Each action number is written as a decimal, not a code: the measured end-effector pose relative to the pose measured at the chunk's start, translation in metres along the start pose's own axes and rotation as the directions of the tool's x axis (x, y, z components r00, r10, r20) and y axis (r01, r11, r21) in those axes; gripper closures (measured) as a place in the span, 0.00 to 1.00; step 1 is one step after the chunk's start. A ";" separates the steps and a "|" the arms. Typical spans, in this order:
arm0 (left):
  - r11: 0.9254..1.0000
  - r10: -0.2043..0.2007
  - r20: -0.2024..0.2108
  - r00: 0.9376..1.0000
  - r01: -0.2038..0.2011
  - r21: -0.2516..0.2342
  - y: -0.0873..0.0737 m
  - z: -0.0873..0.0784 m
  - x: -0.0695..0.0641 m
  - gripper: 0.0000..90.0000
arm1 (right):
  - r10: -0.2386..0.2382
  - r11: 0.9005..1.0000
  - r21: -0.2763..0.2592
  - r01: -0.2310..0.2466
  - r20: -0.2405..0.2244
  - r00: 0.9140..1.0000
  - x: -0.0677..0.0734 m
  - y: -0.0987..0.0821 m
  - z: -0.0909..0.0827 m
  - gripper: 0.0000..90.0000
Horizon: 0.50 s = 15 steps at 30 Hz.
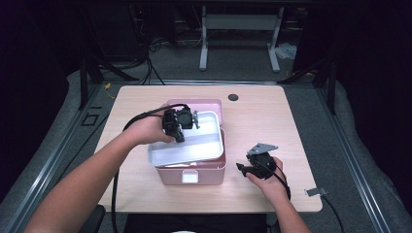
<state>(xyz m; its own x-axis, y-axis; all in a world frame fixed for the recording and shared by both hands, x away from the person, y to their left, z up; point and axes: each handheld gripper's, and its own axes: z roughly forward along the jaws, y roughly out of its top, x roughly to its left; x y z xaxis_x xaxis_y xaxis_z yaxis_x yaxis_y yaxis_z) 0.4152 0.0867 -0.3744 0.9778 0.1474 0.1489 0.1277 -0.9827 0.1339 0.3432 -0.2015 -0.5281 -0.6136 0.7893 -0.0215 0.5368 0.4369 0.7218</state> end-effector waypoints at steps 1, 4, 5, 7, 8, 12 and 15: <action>1.000 -0.021 -0.002 1.000 0.021 0.003 -0.005 -0.002 0.003 0.99 | 0.001 1.000 -0.005 -0.001 -0.008 1.000 0.000 0.000 0.000 0.50; 0.996 -0.094 0.009 0.996 0.094 -0.008 -0.023 -0.006 0.011 0.99 | 0.002 1.000 -0.007 -0.002 -0.012 1.000 0.000 0.000 0.000 0.50; 0.993 -0.121 0.014 0.993 0.121 -0.009 -0.030 -0.008 0.014 0.99 | 0.002 1.000 -0.007 -0.002 -0.009 1.000 0.000 0.000 0.000 0.50; 0.986 -0.168 0.021 0.986 0.168 -0.016 -0.044 -0.010 0.020 0.99 | 0.003 1.000 -0.005 -0.003 -0.003 1.000 0.000 0.000 0.000 0.50; 0.982 -0.189 0.022 0.982 0.190 -0.021 -0.052 -0.012 0.022 0.99 | 0.003 1.000 -0.004 -0.003 -0.005 1.000 0.000 0.000 0.000 0.50; 0.964 -0.262 0.015 0.965 0.262 -0.033 -0.082 -0.015 0.030 0.99 | 0.005 1.000 -0.007 -0.005 -0.013 1.000 0.000 0.000 0.001 0.50; 0.949 -0.312 0.017 0.950 0.312 -0.036 -0.102 -0.017 0.034 0.99 | 0.001 1.000 -0.002 -0.001 -0.007 1.000 0.000 0.000 0.001 0.50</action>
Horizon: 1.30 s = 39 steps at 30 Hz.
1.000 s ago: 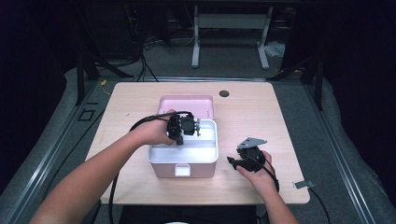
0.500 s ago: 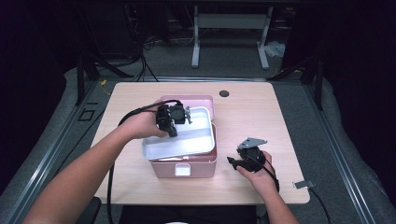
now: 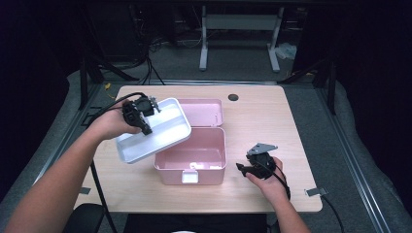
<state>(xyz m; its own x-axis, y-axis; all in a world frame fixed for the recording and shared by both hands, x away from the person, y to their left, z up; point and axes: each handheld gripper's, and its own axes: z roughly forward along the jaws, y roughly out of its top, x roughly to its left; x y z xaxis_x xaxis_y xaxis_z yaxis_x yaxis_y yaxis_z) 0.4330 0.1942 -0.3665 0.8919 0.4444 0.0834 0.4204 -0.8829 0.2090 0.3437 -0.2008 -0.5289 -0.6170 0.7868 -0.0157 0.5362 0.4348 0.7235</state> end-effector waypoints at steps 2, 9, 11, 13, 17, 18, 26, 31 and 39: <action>0.999 -0.032 0.000 0.999 0.032 -0.001 -0.012 -0.002 0.008 0.99 | -0.001 1.000 -0.004 0.001 -0.006 1.000 0.000 0.000 0.000 0.50; 0.989 -0.149 0.005 0.989 0.149 0.002 -0.054 0.000 0.028 0.99 | 0.002 1.000 -0.004 -0.002 0.007 1.000 0.000 0.000 -0.001 0.50; 0.984 -0.179 -0.004 0.984 0.179 -0.001 -0.066 0.001 0.032 0.99 | 0.004 1.000 -0.005 -0.004 0.006 1.000 0.000 0.000 0.000 0.50; 0.979 -0.202 -0.013 0.979 0.202 0.004 -0.074 0.002 0.034 0.99 | -0.003 1.000 -0.005 0.003 -0.001 1.000 0.000 0.000 0.000 0.50; 0.970 -0.242 -0.012 0.970 0.242 0.018 -0.088 0.006 0.038 0.99 | -0.002 1.000 -0.014 0.002 0.007 1.000 0.003 0.002 -0.001 0.49; 0.968 -0.250 -0.009 0.968 0.250 0.020 -0.091 0.008 0.040 0.99 | -0.008 1.000 -0.015 0.008 0.005 1.000 0.004 0.002 0.000 0.49; 0.944 -0.319 -0.003 0.948 0.318 0.083 -0.108 0.042 0.053 0.99 | -0.027 1.000 -0.010 0.027 0.002 1.000 0.006 0.006 0.003 0.49; 0.936 -0.349 0.068 0.935 0.344 0.072 -0.114 0.071 0.055 0.99 | -0.019 1.000 -0.024 0.019 0.010 1.000 0.007 0.008 0.003 0.49; 0.927 -0.367 0.077 0.927 0.357 0.118 -0.116 0.110 0.047 0.99 | -0.038 0.999 -0.018 0.038 0.001 0.999 0.010 0.006 0.004 0.49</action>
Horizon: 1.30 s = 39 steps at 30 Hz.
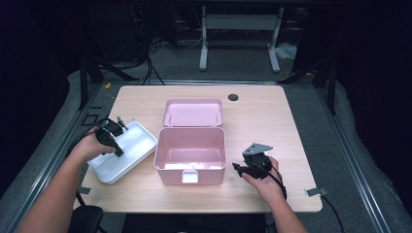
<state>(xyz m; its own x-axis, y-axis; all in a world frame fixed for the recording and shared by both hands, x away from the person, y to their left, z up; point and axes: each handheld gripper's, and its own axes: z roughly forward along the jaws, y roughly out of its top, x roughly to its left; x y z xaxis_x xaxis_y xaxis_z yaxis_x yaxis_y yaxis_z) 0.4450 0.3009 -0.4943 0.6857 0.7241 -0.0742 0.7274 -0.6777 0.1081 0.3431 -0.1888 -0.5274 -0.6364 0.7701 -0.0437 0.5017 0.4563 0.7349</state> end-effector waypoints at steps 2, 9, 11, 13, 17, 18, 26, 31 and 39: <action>1.000 -0.001 -0.008 1.000 0.001 0.021 0.001 0.012 -0.002 0.99 | 0.004 1.000 -0.003 -0.004 0.006 1.000 0.000 0.000 -0.001 0.49; 1.000 -0.007 -0.036 0.999 0.007 0.015 0.000 0.029 -0.007 0.99 | 0.003 1.000 -0.009 -0.003 0.012 1.000 -0.001 0.001 -0.002 0.49; 1.000 -0.023 -0.048 0.999 0.022 -0.008 -0.002 0.028 -0.008 0.94 | -0.003 1.000 -0.005 0.003 0.019 1.000 -0.001 0.001 -0.002 0.48; 0.999 -0.027 -0.050 0.998 0.026 -0.020 -0.004 0.027 -0.009 0.84 | -0.005 1.000 -0.006 0.005 0.028 1.000 -0.001 0.001 -0.004 0.47; 0.996 -0.070 -0.048 0.996 0.066 -0.066 -0.013 0.022 -0.009 0.75 | -0.011 1.000 -0.015 0.012 0.041 0.999 -0.001 0.003 -0.006 0.46; 0.993 -0.082 -0.033 0.996 0.079 -0.091 -0.016 0.019 -0.010 0.73 | -0.016 1.000 -0.019 0.017 0.039 0.999 -0.001 0.004 -0.006 0.46; 0.983 -0.041 -0.069 0.997 0.027 -0.182 -0.025 0.002 -0.016 0.55 | -0.085 0.996 -0.031 0.087 0.063 0.994 0.003 0.025 -0.017 0.44; 0.983 -0.013 -0.074 0.997 -0.001 -0.185 -0.027 0.002 -0.022 0.52 | -0.128 0.991 -0.012 0.130 0.107 0.986 0.002 0.041 -0.022 0.41; 0.986 -0.009 -0.047 0.999 0.001 -0.168 -0.033 0.005 -0.020 0.49 | -0.215 0.967 0.153 0.202 0.073 0.974 -0.023 0.071 -0.024 0.35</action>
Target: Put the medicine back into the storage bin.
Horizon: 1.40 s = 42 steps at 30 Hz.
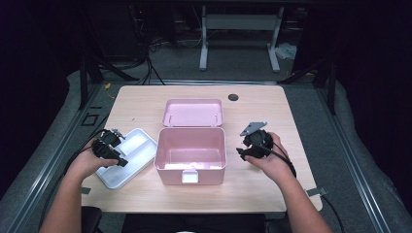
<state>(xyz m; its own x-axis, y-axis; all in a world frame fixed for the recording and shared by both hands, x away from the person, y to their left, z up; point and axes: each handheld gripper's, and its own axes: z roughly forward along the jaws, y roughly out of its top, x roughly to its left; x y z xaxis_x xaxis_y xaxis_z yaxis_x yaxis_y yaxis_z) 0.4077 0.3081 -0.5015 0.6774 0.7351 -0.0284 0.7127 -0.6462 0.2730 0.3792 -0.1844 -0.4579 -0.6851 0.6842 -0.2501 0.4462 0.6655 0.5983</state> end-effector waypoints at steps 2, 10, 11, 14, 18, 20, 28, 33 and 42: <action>1.000 -0.008 0.001 1.000 0.008 -0.007 -0.001 0.000 0.001 0.47 | -0.034 0.998 0.047 0.035 -0.028 0.999 -0.010 0.005 0.003 0.33; 0.999 -0.027 0.034 0.999 0.028 -0.026 -0.002 -0.002 0.003 0.42 | -0.127 0.955 0.247 0.164 -0.158 0.979 -0.034 0.015 0.018 0.32; 0.999 -0.025 0.035 0.999 0.026 -0.028 -0.002 -0.002 0.003 0.42 | -0.143 0.948 0.259 0.186 -0.174 0.974 -0.036 0.015 0.020 0.32; 0.999 -0.025 0.041 0.999 0.026 -0.034 -0.003 -0.004 0.003 0.42 | -0.170 0.913 0.329 0.243 -0.235 0.957 -0.040 0.012 0.029 0.30; 0.999 -0.029 0.039 0.999 0.030 -0.035 -0.005 -0.004 0.003 0.41 | -0.184 0.889 0.364 0.277 -0.271 0.945 -0.045 0.007 0.035 0.30; 0.999 -0.029 0.039 0.999 0.030 -0.034 -0.005 -0.004 0.003 0.41 | -0.174 0.885 0.376 0.273 -0.276 0.945 -0.047 0.005 0.037 0.30; 0.999 -0.033 0.035 0.999 0.034 -0.026 -0.006 -0.003 0.003 0.41 | -0.130 0.879 0.407 0.249 -0.298 0.946 -0.057 0.000 0.038 0.37; 0.999 -0.030 0.040 0.999 0.031 -0.019 -0.007 -0.002 0.003 0.41 | -0.134 0.868 0.424 0.260 -0.303 0.943 -0.061 -0.001 0.037 0.39; 0.999 -0.035 0.040 0.999 0.036 -0.017 -0.007 -0.002 0.004 0.41 | -0.129 0.858 0.435 0.274 -0.334 0.934 -0.061 -0.004 0.041 0.48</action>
<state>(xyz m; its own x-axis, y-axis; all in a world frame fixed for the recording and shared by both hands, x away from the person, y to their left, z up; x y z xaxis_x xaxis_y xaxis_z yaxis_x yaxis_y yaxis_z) 0.4046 0.3160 -0.5020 0.6587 0.7485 -0.0765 0.7334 -0.6159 0.2879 0.4426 -0.2170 -0.4763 -0.8897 0.4530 -0.0564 0.4451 0.8883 0.1135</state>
